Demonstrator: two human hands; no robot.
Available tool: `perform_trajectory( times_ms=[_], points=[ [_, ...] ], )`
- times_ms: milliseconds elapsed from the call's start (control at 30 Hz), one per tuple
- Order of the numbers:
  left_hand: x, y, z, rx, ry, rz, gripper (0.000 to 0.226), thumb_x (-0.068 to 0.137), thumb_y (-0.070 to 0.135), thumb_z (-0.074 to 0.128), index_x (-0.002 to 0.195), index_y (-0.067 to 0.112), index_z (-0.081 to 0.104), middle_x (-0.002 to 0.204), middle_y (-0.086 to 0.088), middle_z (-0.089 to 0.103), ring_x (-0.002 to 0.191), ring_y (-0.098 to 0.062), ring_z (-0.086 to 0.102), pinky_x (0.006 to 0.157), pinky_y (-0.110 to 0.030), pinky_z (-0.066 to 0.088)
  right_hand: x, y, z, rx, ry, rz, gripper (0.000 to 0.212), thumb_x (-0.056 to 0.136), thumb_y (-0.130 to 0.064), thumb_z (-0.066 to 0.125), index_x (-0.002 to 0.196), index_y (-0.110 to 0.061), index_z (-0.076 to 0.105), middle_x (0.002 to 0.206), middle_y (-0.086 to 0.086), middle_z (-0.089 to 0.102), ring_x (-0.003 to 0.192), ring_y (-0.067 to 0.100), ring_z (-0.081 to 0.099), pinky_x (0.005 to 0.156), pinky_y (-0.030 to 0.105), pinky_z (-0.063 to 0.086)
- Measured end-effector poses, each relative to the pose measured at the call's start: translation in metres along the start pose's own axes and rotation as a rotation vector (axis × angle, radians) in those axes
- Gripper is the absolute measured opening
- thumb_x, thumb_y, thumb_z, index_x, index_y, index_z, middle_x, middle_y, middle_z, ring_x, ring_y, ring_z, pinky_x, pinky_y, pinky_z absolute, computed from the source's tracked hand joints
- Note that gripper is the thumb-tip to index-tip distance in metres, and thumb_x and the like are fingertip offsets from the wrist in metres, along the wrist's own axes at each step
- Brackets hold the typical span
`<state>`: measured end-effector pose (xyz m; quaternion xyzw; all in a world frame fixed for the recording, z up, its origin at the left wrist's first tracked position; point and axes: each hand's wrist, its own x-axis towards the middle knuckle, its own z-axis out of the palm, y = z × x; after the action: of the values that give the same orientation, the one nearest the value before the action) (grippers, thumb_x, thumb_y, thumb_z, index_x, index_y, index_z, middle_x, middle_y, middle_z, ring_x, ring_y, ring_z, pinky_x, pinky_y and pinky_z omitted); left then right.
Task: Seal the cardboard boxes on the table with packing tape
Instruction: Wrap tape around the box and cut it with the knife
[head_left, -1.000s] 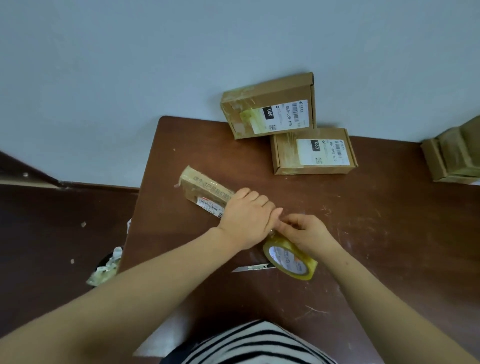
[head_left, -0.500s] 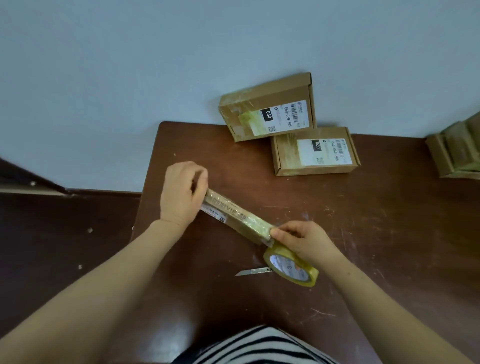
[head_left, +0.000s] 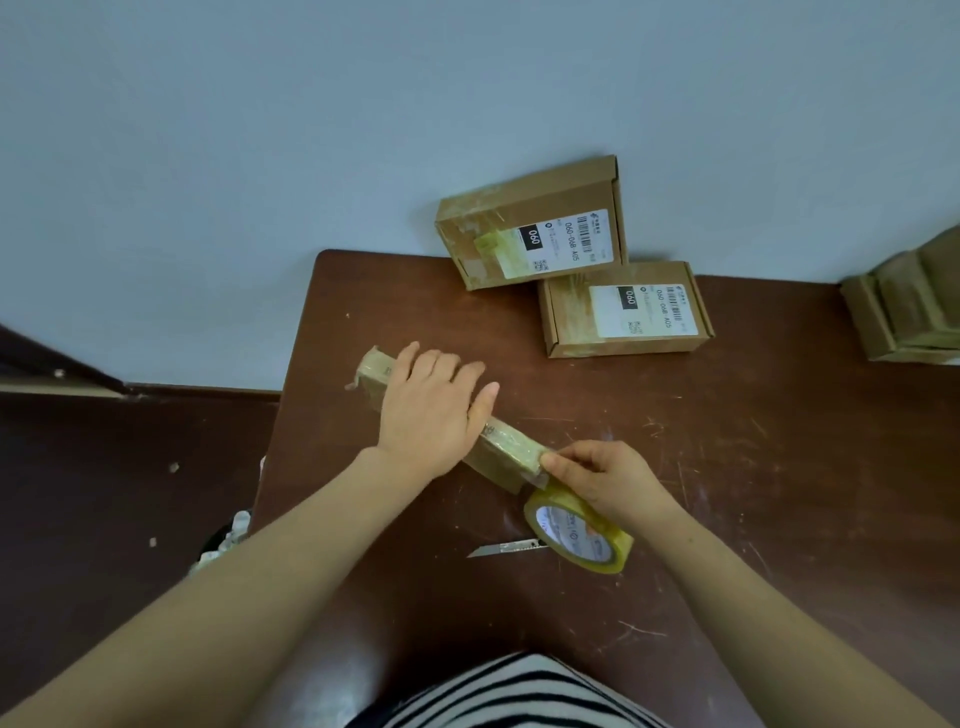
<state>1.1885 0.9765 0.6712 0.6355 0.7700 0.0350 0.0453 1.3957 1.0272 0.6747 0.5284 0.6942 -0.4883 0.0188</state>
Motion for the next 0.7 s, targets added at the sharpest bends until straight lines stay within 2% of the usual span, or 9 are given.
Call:
perform_trajectory(
  times_ms=[67,133,200,267,333,400,500,633,700],
  points=[
    [0.000,0.007,-0.002,-0.001,-0.025,0.073,0.059,0.098,0.049,0.018,0.138,0.018,0.048,0.134,-0.002,0.055,0.130,-0.020,0.043,0.115,-0.042,0.003,0.001,-0.001,-0.002,0.013,0.015,0.006,0.022,0.086,-0.048,0.062,0.088,-0.028,0.071,0.066,-0.011,0.063,0.059,0.001,0.055,0.058,0.020,0.044],
    [-0.011,0.023,0.000,-0.089,0.032,0.340,0.052,0.094,0.044,0.027,0.125,0.019,0.060,0.120,0.000,0.064,0.114,-0.020,0.056,0.111,-0.041,0.016,0.000,-0.002,-0.001,0.015,-0.018,0.003,0.016,0.086,-0.047,0.064,0.081,-0.031,0.068,0.070,-0.011,0.065,0.066,0.003,0.058,0.062,0.021,0.046],
    [-0.024,0.029,0.001,-0.195,0.072,0.489,0.044,0.084,0.040,0.037,0.108,0.022,0.070,0.102,0.003,0.069,0.097,-0.019,0.062,0.105,-0.039,0.028,-0.003,-0.002,0.003,0.016,-0.043,0.004,0.015,0.085,-0.046,0.065,0.077,-0.034,0.065,0.073,-0.009,0.067,0.068,0.005,0.059,0.065,0.024,0.049],
    [-0.023,0.022,0.000,-0.156,-0.020,0.541,0.051,0.076,0.042,0.040,0.117,0.025,0.065,0.109,0.005,0.066,0.102,-0.018,0.059,0.103,-0.037,0.029,-0.005,-0.001,0.005,0.037,-0.020,0.011,0.017,0.086,-0.045,0.065,0.077,-0.031,0.065,0.072,-0.005,0.066,0.065,0.008,0.058,0.064,0.027,0.048],
    [-0.015,0.016,-0.004,-0.026,-0.178,0.583,0.061,0.080,0.044,0.046,0.139,0.031,0.045,0.124,0.007,0.056,0.114,-0.016,0.051,0.104,-0.036,0.027,-0.005,-0.003,0.003,0.045,-0.011,0.010,0.020,0.087,-0.045,0.064,0.081,-0.025,0.067,0.071,-0.004,0.063,0.064,0.009,0.055,0.063,0.027,0.045],
    [-0.005,0.017,-0.009,0.006,-0.274,0.587,0.059,0.088,0.048,0.051,0.143,0.037,0.034,0.127,0.010,0.052,0.118,-0.014,0.046,0.102,-0.035,0.024,-0.005,-0.006,0.000,0.054,-0.013,0.029,0.024,0.085,-0.044,0.066,0.093,-0.021,0.067,0.082,-0.006,0.064,0.079,0.009,0.060,0.072,0.025,0.047],
    [0.003,0.022,-0.025,-0.139,-0.342,0.557,0.044,0.090,0.048,0.055,0.131,0.036,0.049,0.118,0.010,0.056,0.114,-0.013,0.050,0.098,-0.037,0.028,-0.012,-0.018,-0.014,0.169,-0.037,0.075,0.040,0.078,-0.040,0.075,0.108,-0.015,0.064,0.099,-0.004,0.067,0.091,0.011,0.065,0.079,0.022,0.051],
    [0.007,0.007,-0.056,-0.650,-0.343,0.433,0.039,0.080,0.029,0.075,0.117,0.022,0.063,0.106,0.005,0.064,0.100,-0.013,0.058,0.091,-0.032,0.043,-0.042,-0.044,-0.063,0.401,-0.217,-0.112,0.049,0.068,-0.038,0.082,0.112,-0.021,0.067,0.101,0.004,0.073,0.090,0.022,0.071,0.082,0.035,0.058],
    [0.002,-0.003,-0.069,-0.967,-0.336,0.277,0.039,0.072,0.017,0.081,0.108,0.021,0.066,0.105,0.003,0.068,0.097,-0.010,0.063,0.087,-0.023,0.049,-0.058,-0.059,-0.086,0.449,-0.284,-0.270,0.046,0.068,-0.037,0.081,0.111,-0.026,0.068,0.095,0.002,0.073,0.084,0.021,0.071,0.074,0.030,0.058]
  ],
)
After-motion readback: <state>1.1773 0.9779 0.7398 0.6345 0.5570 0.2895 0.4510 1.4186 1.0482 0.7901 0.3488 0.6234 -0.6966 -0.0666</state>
